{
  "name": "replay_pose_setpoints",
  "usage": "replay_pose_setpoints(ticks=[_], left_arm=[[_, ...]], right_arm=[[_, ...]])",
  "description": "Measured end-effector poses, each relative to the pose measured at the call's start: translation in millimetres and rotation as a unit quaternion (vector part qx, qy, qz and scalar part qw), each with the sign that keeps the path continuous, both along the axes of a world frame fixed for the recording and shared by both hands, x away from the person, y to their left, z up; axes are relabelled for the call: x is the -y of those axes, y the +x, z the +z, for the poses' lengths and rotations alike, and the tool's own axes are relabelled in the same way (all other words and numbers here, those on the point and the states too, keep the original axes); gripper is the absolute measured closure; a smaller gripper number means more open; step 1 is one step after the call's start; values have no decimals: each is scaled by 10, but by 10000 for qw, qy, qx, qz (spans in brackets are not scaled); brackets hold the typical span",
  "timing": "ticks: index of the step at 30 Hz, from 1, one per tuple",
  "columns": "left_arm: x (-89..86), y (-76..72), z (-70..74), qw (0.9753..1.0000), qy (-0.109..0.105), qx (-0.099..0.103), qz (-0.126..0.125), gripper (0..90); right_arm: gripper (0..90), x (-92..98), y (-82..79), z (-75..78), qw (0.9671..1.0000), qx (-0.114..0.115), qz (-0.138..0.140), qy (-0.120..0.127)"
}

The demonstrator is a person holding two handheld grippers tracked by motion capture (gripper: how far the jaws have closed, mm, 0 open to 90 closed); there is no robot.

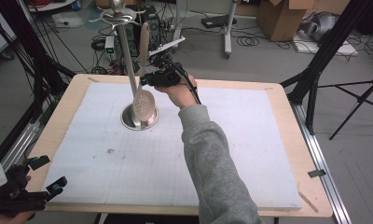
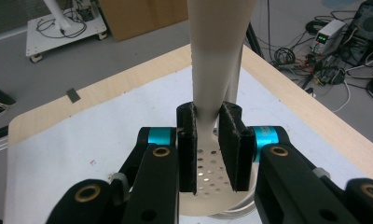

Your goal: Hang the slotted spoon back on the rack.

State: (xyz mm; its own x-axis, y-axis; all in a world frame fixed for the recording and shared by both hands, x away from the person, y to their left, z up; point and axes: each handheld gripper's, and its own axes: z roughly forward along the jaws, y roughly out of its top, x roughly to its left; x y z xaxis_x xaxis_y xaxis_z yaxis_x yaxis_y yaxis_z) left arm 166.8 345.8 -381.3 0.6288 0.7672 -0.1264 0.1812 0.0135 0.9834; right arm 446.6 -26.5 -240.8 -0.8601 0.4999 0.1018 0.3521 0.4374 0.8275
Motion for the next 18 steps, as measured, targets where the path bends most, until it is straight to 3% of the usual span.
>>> replay_pose_setpoints(ticks=[18], left_arm=[[-46, -32, -2, 10000, -37, -7, 45, 17]], right_arm=[[780, -67, 48, 55, 9998, -144, -87, -131]])
